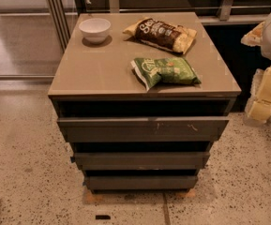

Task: Open top drawer

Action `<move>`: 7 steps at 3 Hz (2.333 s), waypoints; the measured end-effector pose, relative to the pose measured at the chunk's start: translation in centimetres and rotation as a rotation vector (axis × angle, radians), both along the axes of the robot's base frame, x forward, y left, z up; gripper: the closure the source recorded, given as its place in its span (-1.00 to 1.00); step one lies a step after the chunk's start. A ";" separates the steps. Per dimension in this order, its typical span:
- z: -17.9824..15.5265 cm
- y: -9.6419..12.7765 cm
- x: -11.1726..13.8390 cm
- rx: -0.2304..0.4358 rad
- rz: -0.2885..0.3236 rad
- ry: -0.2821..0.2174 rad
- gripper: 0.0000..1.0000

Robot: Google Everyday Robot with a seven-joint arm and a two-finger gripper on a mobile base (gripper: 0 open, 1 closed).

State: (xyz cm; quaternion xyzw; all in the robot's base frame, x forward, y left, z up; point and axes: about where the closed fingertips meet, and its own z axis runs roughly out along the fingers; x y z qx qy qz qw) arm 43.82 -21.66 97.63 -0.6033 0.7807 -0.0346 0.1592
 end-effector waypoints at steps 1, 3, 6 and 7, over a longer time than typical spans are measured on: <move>-0.3 0.1 0.0 -0.004 0.000 -0.013 -1.00; -8.5 2.4 -0.2 0.058 0.062 -0.025 -1.00; -22.3 5.3 1.5 0.171 0.078 0.124 -1.00; -22.4 5.3 1.4 0.168 0.079 0.123 -1.00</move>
Offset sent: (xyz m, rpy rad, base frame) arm -0.0063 0.0206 -0.0997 0.0349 -0.0601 0.0611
